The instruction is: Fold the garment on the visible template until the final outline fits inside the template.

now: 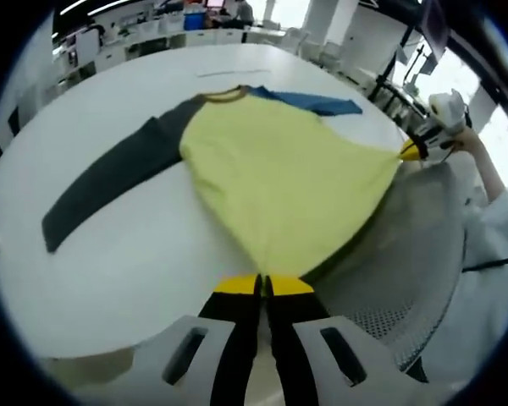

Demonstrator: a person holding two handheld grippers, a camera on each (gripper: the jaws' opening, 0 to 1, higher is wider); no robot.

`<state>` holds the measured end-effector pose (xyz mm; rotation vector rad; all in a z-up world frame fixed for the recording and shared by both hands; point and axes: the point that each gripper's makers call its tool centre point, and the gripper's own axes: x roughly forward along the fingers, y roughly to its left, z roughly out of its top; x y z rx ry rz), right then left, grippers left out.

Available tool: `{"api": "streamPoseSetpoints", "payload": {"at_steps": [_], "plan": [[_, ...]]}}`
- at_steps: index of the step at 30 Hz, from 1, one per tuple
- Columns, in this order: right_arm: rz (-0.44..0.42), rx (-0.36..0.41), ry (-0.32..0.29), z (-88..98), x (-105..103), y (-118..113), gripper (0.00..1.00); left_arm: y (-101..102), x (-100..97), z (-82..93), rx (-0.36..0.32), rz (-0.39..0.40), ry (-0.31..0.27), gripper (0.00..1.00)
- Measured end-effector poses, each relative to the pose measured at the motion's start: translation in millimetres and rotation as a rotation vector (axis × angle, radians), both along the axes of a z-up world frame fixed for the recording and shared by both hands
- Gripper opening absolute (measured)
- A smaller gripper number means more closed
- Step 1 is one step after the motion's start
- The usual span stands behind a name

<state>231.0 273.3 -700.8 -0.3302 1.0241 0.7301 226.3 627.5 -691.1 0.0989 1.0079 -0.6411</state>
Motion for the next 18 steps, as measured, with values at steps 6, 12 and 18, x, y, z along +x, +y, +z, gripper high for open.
{"api": "streamPoseSetpoints", "payload": {"at_steps": [6, 12, 18], "plan": [[-0.006, 0.006, 0.032, -10.3, -2, 1, 0.03, 1, -1.7, -11.5, -0.017, 0.018, 0.033, 0.0], [-0.009, 0.006, 0.061, -18.9, -5, 0, 0.03, 1, -3.2, -19.7, -0.017, 0.023, 0.06, 0.0], [-0.011, 0.0, 0.088, -28.2, -9, 0, 0.03, 2, -5.9, -27.2, -0.022, 0.029, 0.085, 0.0]]}}
